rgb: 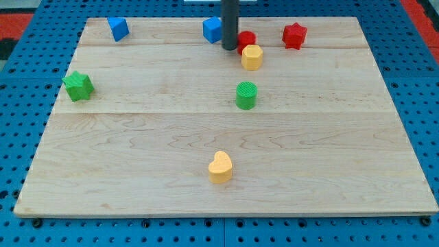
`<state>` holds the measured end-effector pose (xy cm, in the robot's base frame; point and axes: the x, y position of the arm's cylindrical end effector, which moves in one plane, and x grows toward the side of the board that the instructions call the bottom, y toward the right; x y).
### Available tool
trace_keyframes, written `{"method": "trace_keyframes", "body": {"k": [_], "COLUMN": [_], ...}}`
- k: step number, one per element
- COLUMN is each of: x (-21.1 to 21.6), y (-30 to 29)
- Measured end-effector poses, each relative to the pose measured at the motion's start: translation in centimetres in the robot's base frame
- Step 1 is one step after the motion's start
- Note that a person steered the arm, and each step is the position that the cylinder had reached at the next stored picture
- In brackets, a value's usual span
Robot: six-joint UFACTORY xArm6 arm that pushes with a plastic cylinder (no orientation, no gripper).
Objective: Place the blue cube diagonally left to the blue triangle
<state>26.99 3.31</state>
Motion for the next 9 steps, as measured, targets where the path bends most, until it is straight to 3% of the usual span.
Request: {"method": "trace_keyframes", "body": {"k": [1, 2, 6, 8, 9], "x": [0.0, 4.9, 4.8, 6.3, 2.7], "y": [5.3, 2.6, 4.0, 10.5, 1.4]}}
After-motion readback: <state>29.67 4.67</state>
